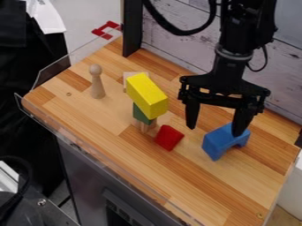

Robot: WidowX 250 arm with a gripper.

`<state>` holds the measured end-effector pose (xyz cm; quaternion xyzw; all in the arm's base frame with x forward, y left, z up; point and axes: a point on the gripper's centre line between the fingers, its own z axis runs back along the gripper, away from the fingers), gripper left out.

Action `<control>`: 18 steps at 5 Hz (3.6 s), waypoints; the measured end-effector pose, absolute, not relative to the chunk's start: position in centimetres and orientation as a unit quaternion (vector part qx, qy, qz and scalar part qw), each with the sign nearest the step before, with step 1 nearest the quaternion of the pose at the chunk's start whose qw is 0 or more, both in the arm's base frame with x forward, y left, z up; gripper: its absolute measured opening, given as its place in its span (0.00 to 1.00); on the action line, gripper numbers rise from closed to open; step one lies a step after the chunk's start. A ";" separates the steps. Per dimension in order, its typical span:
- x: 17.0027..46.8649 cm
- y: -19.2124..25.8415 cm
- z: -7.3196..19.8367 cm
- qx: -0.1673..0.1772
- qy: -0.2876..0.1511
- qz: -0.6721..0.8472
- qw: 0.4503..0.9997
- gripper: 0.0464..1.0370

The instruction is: Put the blue rectangular block on top of the arch

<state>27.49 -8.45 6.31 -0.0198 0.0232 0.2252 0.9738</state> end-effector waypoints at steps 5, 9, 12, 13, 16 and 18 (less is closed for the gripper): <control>28.8 -9.1 4.1 -0.025 0.101 -0.020 0.994 0.96; 29.5 -9.9 1.5 -0.048 0.135 -0.053 0.988 0.63; 29.9 -8.8 9.7 -0.067 0.046 0.214 0.973 0.54; 29.4 -6.9 13.2 -0.067 0.016 0.283 0.957 0.54; 26.6 0.5 14.1 -0.064 0.047 0.419 0.904 0.54; 25.8 2.1 12.8 -0.092 0.065 0.472 0.875 0.54</control>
